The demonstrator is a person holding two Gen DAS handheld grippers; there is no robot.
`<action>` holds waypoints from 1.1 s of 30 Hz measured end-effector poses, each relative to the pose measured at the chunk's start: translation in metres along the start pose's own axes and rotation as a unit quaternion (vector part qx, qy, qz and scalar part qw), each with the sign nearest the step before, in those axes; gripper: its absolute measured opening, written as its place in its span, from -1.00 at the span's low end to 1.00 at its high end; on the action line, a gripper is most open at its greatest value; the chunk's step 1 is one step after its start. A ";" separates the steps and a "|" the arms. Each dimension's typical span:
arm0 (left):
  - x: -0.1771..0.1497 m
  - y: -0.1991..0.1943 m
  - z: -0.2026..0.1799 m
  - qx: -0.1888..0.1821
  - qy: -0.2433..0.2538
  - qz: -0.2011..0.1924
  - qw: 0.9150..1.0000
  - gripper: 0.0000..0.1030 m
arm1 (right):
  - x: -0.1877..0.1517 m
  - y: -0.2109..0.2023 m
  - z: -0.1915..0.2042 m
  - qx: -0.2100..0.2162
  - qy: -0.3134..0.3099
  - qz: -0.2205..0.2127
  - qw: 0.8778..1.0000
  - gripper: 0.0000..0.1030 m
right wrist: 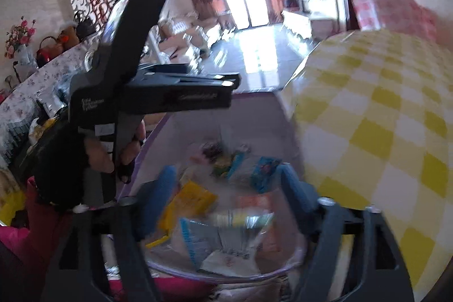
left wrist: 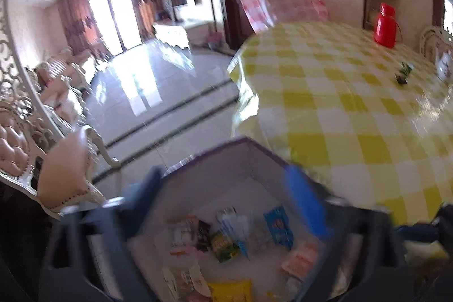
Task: Organize snacks
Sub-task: 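Move both open tools back over the snack table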
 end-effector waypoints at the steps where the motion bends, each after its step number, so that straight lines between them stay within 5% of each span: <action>1: 0.004 -0.004 0.002 0.003 -0.009 -0.008 1.000 0.95 | 0.003 -0.008 -0.004 -0.007 -0.002 -0.009 1.000 0.52; 6: 0.025 -0.021 0.008 -0.012 -0.071 -0.029 0.997 0.96 | 0.017 -0.084 -0.058 -0.065 0.038 -0.090 0.993 0.57; 11: 0.043 -0.041 -0.040 -0.083 -0.080 -0.022 0.993 0.96 | 0.005 -0.170 -0.144 -0.161 0.113 -0.163 0.967 0.69; 17: 0.077 -0.053 -0.182 -0.180 -0.022 -0.002 0.984 0.96 | -0.030 -0.252 -0.242 -0.286 0.195 -0.186 0.920 0.69; 23: 0.106 -0.042 -0.361 -0.250 0.048 -0.001 0.967 0.96 | -0.058 -0.310 -0.331 -0.342 0.264 -0.191 0.882 0.69; 29: 0.136 0.009 -0.485 -0.242 0.108 0.008 0.964 0.96 | -0.070 -0.322 -0.388 -0.337 0.302 -0.181 0.873 0.69; 33: 0.148 0.041 -0.526 -0.241 0.133 0.031 0.961 0.96 | -0.076 -0.321 -0.399 -0.307 0.339 -0.187 0.869 0.69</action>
Point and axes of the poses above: each gripper's, at about its wrist camera, not at the fingertips, and y roughly the way its jaws point, z to its left, x to its top, the point moved 9 cm from there along y, roughly the way its jaws point, and after that the axes turned 14 degrees about x, right-handed, at the moved point
